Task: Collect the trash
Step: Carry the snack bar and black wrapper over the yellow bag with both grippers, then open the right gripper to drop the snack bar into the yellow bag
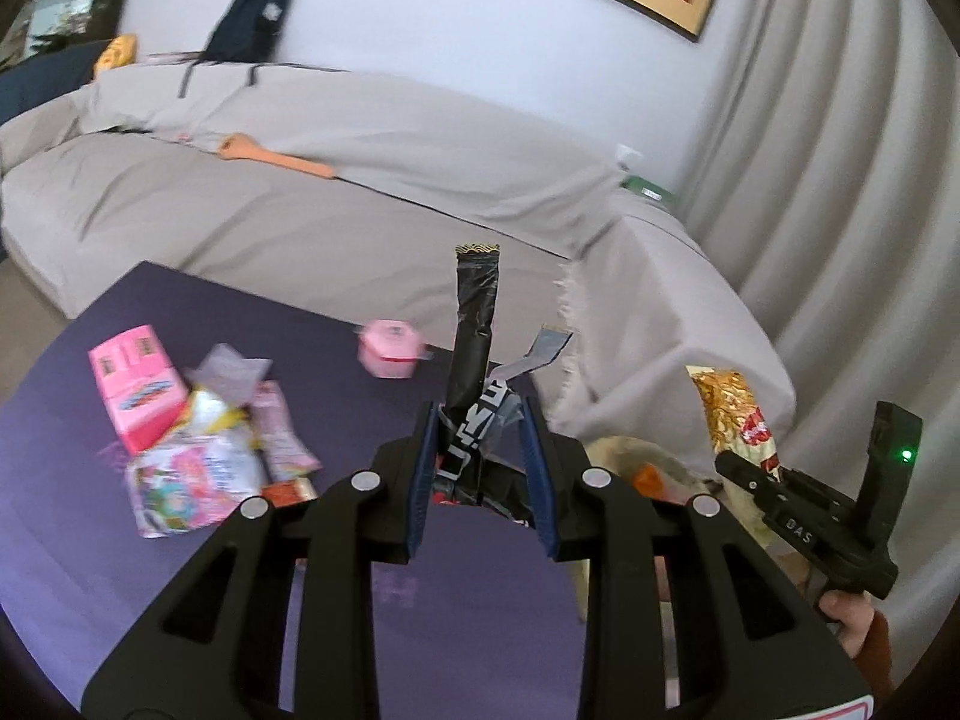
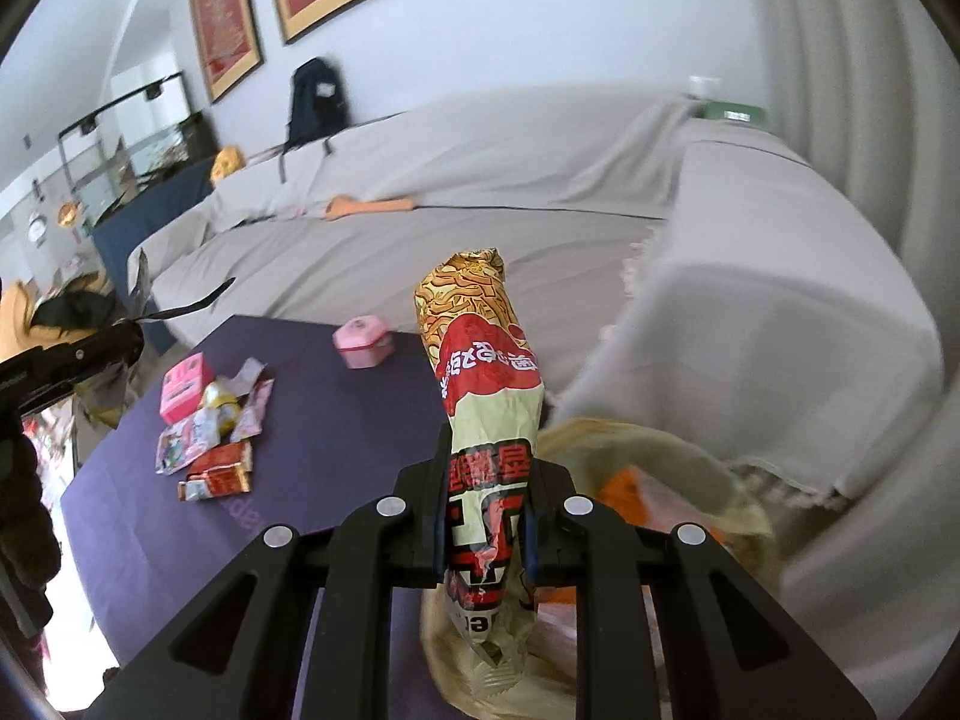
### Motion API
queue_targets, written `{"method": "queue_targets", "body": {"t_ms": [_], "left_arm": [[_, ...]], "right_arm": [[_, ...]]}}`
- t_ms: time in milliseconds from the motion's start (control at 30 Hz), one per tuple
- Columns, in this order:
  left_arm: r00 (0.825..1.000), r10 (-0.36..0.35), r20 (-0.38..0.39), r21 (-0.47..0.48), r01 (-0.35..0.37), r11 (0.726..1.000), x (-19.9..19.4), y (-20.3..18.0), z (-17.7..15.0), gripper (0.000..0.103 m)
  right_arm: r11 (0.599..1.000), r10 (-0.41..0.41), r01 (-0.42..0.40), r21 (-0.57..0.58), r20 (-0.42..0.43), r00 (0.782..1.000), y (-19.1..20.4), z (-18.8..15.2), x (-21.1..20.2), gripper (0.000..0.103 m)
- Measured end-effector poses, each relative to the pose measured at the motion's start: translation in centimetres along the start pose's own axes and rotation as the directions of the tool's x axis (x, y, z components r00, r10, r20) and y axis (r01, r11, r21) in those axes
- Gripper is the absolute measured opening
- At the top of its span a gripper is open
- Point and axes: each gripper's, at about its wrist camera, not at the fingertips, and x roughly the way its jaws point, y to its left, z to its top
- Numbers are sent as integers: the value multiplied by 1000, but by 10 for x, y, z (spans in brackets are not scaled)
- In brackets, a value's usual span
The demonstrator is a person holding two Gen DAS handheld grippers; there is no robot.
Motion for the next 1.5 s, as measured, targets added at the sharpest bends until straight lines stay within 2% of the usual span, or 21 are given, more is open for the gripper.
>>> {"method": "queue_targets", "body": {"t_ms": [167,367,600,800,900,1000,1067,1133,1300,1333,1400,1433,1500], "left_arm": [[998,-51,-28,43,53,998,16,-39,-4,27],[992,-104,-70,74,109,991,39,-70,-14,27],[987,-118,-106,72,126,989,63,-78,-24,27],[982,-121,-144,68,132,989,78,-81,-35,27],[979,-121,-163,61,132,989,86,-80,-39,27],[977,-118,-177,63,131,989,91,-78,-42,27],[976,-119,-182,62,132,989,93,-75,-44,27],[976,-120,-183,59,133,989,94,-71,-44,27],[975,-121,-186,48,132,990,100,-68,-47,27],[973,-129,-192,40,139,990,101,-68,-48,27],[971,-137,-196,43,148,988,103,-69,-51,27],[970,-137,-199,51,150,987,104,-71,-52,27],[969,-135,-205,59,150,987,105,-73,-54,27]], "right_arm": [[997,-39,38,68,11,999,-43,-10,-16,18],[991,-61,59,117,14,998,-72,-24,-21,18],[984,-60,55,167,25,998,-92,-36,-22,18],[984,-43,44,172,-6,999,-100,-46,3,18],[984,-5,16,176,-63,998,-96,-57,38,18],[987,-3,31,161,-169,986,-87,-70,79,18],[983,1,53,178,-291,957,-89,-87,119,18],[979,18,55,195,-357,934,-89,-96,139,18],[991,-34,84,109,-403,915,-77,-90,139,19],[991,-27,75,107,-396,918,-75,-90,137,19],[991,3,47,123,-374,927,-74,-90,128,24],[991,9,40,126,-361,932,-75,-90,123,34],[993,14,27,119,-326,945,-73,-87,111,46]]}}
